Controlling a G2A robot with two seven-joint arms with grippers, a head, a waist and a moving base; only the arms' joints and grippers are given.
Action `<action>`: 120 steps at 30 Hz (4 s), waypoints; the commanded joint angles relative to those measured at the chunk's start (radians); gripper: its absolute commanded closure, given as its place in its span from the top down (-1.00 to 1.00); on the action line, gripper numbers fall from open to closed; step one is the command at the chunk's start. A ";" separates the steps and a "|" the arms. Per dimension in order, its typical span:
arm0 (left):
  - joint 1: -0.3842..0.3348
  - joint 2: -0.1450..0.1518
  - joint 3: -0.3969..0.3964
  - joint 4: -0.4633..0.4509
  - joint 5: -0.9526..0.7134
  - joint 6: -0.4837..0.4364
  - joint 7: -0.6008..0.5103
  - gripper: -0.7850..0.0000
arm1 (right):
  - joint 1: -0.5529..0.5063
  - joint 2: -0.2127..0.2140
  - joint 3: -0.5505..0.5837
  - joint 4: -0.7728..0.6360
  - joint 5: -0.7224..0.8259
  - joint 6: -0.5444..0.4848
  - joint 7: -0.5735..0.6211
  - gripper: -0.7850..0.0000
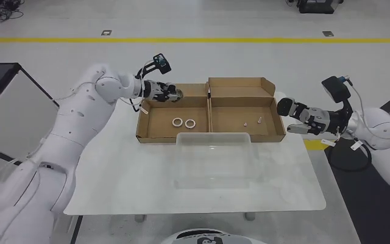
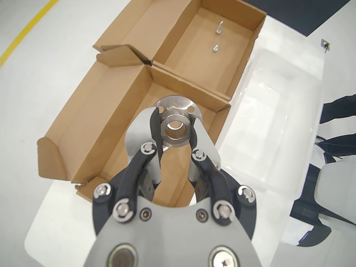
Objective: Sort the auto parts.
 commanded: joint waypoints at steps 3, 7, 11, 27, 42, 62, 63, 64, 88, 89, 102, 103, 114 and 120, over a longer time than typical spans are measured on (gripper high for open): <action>-0.023 -0.016 0.040 0.071 0.086 -0.014 0.018 -1.00 | 0.000 0.000 0.000 0.000 0.000 0.000 0.000 1.00; -0.044 -0.035 0.084 0.139 0.147 -0.038 0.027 -1.00 | 0.000 0.000 0.000 0.000 0.000 0.000 0.000 1.00; -0.062 -0.057 0.124 0.195 0.202 -0.057 0.042 -1.00 | 0.000 0.000 0.000 0.000 0.000 0.000 0.000 1.00; -0.090 -0.141 0.238 0.409 0.327 -0.100 0.112 -1.00 | 0.000 0.000 0.000 0.000 0.000 0.000 0.000 1.00; -0.086 -0.209 0.291 0.535 0.379 -0.120 0.178 -1.00 | 0.000 0.000 0.000 0.000 0.000 0.000 0.000 1.00; -0.094 -0.276 0.333 0.638 0.475 -0.093 0.258 -1.00 | 0.000 0.000 0.000 0.000 0.000 0.000 0.000 1.00; -0.094 -0.279 0.333 0.642 0.476 -0.093 0.260 -1.00 | 0.000 0.000 0.000 0.000 0.000 0.000 0.000 1.00; -0.094 -0.281 0.333 0.644 0.476 -0.093 0.260 -0.91 | 0.000 0.000 0.000 0.000 0.000 0.000 0.000 1.00; -0.172 -0.293 0.278 0.685 0.425 -0.182 0.381 1.00 | 0.000 0.000 0.000 0.000 0.000 0.000 0.000 1.00; -0.176 -0.289 0.272 0.679 0.421 -0.205 0.400 1.00 | 0.000 0.000 0.000 0.000 0.000 0.000 0.000 1.00; -0.118 -0.140 0.223 0.275 0.189 -0.230 0.417 1.00 | 0.000 0.000 0.000 0.000 0.000 0.000 0.000 1.00; -0.107 -0.116 0.211 0.232 0.154 -0.230 0.401 1.00 | 0.000 0.000 0.000 0.000 0.000 0.000 0.000 1.00; 0.121 0.177 -0.058 -0.360 -0.183 -0.230 0.141 1.00 | 0.000 0.000 0.000 0.000 0.000 0.000 0.000 1.00; 0.286 0.292 -0.257 -0.565 -0.327 -0.230 0.051 1.00 | 0.000 0.000 0.000 0.000 0.000 0.000 0.000 1.00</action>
